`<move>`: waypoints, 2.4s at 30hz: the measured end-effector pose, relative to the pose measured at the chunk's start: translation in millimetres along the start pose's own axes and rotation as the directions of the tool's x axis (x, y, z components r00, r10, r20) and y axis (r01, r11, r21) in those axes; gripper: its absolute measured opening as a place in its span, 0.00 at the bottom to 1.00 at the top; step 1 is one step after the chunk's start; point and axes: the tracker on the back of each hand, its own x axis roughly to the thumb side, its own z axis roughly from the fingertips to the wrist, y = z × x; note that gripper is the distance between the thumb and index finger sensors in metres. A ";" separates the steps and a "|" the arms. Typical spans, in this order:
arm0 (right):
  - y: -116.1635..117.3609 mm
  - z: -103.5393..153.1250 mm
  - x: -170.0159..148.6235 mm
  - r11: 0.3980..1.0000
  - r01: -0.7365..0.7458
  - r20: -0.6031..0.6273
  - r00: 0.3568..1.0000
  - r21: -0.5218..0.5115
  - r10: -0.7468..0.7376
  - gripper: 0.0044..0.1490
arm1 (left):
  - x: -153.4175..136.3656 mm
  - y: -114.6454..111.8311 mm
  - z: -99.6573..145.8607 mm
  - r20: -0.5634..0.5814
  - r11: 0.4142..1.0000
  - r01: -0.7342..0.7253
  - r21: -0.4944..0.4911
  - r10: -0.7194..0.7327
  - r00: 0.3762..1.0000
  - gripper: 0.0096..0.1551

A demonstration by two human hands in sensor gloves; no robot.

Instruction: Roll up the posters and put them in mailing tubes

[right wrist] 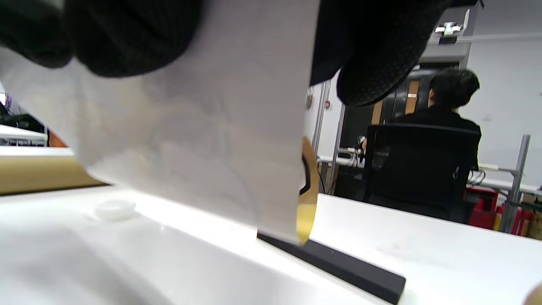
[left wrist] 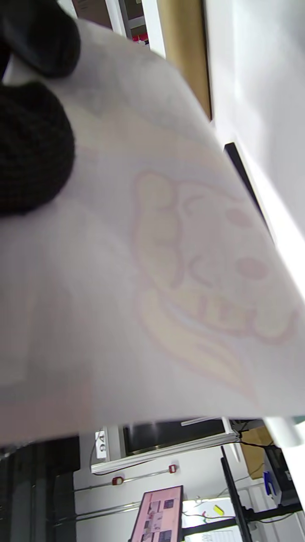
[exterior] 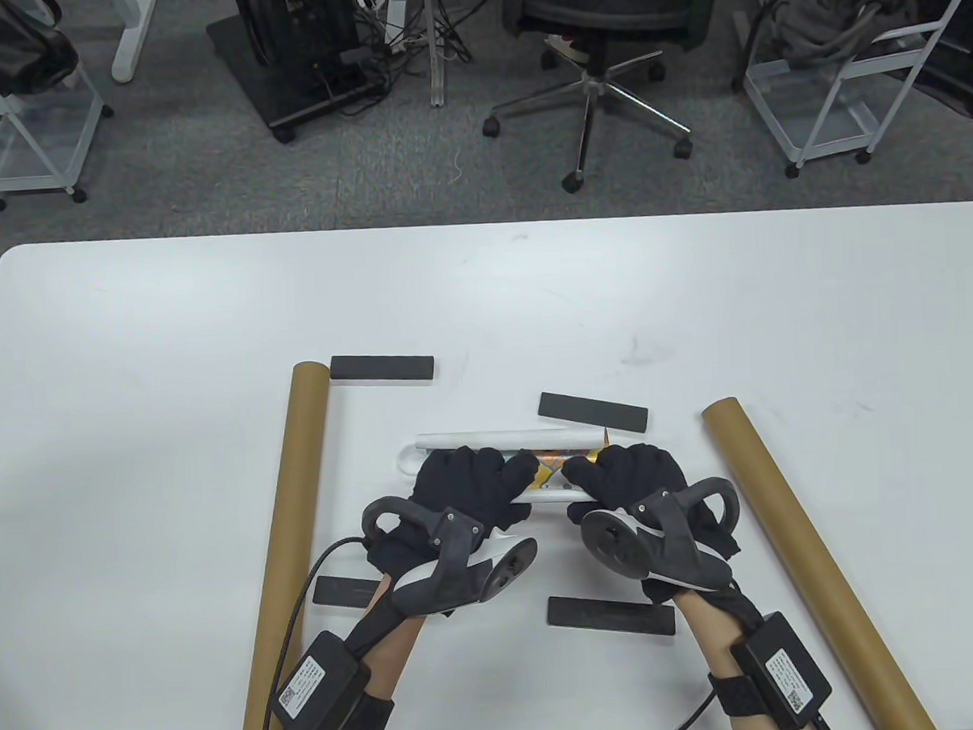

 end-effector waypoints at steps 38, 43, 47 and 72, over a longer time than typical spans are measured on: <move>1.7 2.5 11.8 0.999 -0.036 0.004 0.999 0.007 0.036 0.29 | 2.4 -5.0 0.2 -0.048 0.987 0.049 -0.152 -0.057 0.997 0.21; 1.8 2.1 11.1 0.999 -0.023 0.015 1.000 0.027 0.022 0.32 | 2.9 -6.9 0.1 -0.028 0.988 0.053 -0.146 -0.057 0.998 0.25; 0.7 2.2 9.6 0.999 -0.035 0.001 0.999 0.017 0.035 0.36 | 1.9 -7.3 0.4 -0.033 0.990 0.017 -0.143 -0.022 0.999 0.30; -0.8 -0.7 11.6 0.994 -0.021 0.006 1.000 0.104 0.020 0.32 | -0.3 -6.4 0.0 -0.014 0.992 -0.009 -0.129 0.007 1.000 0.19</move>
